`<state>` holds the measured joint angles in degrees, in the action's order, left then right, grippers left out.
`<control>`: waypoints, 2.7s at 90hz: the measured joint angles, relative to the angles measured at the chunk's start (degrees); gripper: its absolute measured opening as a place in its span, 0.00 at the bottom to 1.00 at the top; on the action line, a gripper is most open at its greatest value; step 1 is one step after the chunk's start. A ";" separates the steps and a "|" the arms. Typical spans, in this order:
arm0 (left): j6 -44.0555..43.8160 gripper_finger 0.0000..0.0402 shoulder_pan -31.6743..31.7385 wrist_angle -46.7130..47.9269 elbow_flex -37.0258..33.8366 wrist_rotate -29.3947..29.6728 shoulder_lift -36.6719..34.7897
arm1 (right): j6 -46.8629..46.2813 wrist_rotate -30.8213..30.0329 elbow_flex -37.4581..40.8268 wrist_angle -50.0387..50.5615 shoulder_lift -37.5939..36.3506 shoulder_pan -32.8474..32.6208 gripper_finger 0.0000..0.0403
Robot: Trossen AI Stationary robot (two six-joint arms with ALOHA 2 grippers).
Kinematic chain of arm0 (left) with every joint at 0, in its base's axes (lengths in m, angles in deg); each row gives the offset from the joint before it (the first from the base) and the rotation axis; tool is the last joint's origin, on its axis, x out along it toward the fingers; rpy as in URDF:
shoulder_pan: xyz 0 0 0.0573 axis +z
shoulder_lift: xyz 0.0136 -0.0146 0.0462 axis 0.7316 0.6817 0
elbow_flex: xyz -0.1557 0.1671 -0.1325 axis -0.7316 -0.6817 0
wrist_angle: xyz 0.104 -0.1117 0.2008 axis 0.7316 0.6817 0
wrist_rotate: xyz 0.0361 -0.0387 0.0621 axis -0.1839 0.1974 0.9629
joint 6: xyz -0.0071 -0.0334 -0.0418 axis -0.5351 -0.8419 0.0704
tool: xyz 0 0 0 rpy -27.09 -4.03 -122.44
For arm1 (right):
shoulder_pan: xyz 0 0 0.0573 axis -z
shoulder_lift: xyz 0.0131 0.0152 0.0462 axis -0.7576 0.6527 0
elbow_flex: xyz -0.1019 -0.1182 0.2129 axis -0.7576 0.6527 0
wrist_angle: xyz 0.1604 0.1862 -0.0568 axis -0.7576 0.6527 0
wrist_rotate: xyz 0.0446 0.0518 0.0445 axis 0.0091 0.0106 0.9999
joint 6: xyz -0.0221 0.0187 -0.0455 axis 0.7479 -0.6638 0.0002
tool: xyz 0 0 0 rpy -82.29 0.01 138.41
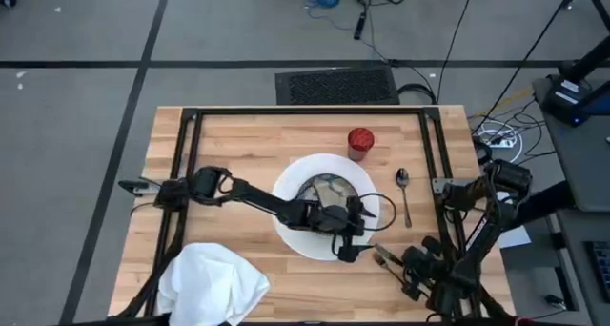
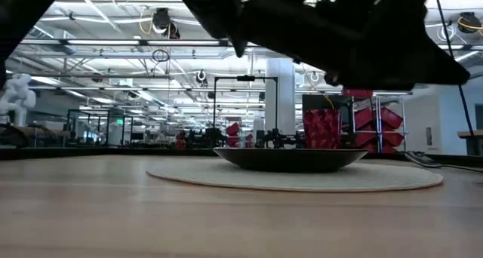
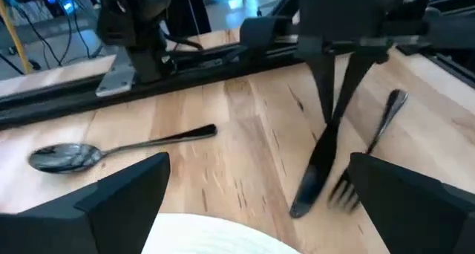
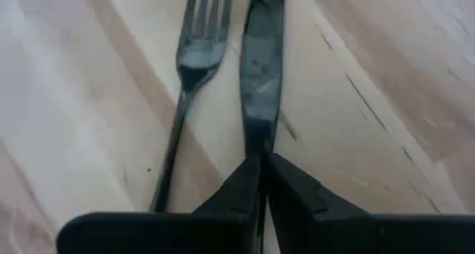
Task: Set table place
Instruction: Move the knife to the middle right of the table
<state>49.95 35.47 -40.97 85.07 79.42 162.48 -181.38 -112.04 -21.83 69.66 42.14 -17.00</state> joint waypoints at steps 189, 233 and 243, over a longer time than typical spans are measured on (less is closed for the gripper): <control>-32.74 0.96 -21.41 38.90 12.47 33.47 3.55 | 64.06 -1.30 -0.21 -33.13 3.54 15.34 0.00; -24.86 0.22 -15.37 26.67 12.50 19.66 4.02 | 41.25 6.18 -9.99 -8.91 3.13 11.39 0.00; -23.87 0.05 -14.19 26.46 12.46 19.40 4.31 | 35.26 6.73 -9.99 -7.55 3.13 8.58 0.00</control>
<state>26.09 21.28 -14.50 97.53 98.81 166.79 -146.12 -105.31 -31.82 62.12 45.26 -8.41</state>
